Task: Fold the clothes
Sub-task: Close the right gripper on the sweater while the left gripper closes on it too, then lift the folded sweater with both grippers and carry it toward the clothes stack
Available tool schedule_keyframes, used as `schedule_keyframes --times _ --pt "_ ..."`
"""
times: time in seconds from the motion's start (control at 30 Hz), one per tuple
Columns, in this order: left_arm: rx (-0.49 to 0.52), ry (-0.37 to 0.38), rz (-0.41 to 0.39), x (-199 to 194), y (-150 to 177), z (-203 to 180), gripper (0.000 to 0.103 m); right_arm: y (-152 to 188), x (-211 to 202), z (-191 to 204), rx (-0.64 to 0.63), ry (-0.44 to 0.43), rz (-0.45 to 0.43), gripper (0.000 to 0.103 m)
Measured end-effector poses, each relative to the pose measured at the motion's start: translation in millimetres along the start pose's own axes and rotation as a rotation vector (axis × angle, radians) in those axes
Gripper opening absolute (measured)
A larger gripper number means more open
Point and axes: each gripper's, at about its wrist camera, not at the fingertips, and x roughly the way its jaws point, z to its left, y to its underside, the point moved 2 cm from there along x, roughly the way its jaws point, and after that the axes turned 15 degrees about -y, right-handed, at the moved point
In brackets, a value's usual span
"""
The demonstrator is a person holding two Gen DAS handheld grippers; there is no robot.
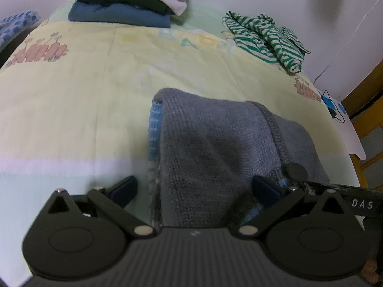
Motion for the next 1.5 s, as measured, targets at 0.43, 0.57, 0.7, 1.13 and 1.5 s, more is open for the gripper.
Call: schedule_keyframes --times 0.43,0.57,0.7,1.13,1.5 --pt "0.015 0.035 -0.001 0 -2 -3 0.093 3 1 2 0.003 0.010 -0.021 0.058" --pt "0.000 0.048 0.008 -1 -3 -2 0.089 3 1 2 0.001 0.004 -0.021 0.057" --pt "0.012 0.045 -0.008 -6 -4 -7 0.075 1 1 4 -0.025 0.000 -0.010 0.053" --pt "-0.084 0.089 -0.002 -15 -3 14 0.042 -1 -13 6 -0.074 -0.071 -0.041 0.034" --pt "-0.110 0.052 0.043 -3 -11 25 0.092 -20 -6 -20 -0.014 -0.116 -0.018 0.064"
